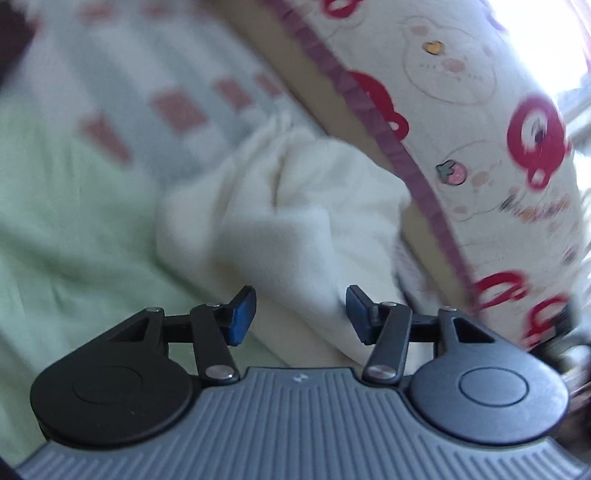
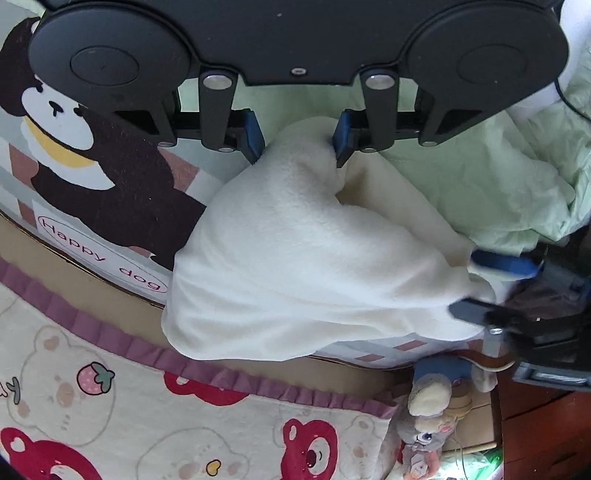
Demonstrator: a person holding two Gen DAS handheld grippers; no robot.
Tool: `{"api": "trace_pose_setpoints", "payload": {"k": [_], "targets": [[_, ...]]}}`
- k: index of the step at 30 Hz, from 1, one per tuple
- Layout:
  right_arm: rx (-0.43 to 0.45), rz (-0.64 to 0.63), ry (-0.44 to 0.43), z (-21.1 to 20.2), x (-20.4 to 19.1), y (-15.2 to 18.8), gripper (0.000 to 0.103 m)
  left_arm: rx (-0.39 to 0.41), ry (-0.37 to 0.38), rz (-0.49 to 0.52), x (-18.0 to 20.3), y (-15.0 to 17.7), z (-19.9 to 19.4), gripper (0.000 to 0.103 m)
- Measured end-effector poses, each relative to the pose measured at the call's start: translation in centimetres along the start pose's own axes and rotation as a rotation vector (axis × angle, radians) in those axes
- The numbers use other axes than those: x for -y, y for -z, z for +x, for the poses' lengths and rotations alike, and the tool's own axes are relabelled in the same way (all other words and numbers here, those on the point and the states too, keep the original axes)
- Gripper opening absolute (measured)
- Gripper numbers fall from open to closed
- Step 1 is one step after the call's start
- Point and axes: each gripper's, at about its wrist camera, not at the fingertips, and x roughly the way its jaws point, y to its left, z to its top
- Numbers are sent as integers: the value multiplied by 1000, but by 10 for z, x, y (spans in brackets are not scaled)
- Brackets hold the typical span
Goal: Fold clothes
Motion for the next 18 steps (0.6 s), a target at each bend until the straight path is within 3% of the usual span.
{"api": "trace_pose_setpoints", "payload": {"k": [2, 7, 13, 18], "targets": [[15, -5, -6, 0, 1, 0, 44, -31, 39, -76, -11, 5, -4, 53], [38, -33, -9, -2, -1, 2, 45, 35, 9, 15, -2, 2, 8, 57], [64, -88, -6, -5, -5, 4, 45, 91, -50, 47, 14, -8, 31, 65], [53, -89, 5, -6, -4, 5, 45, 122, -72, 110, 29, -8, 33, 62]]}}
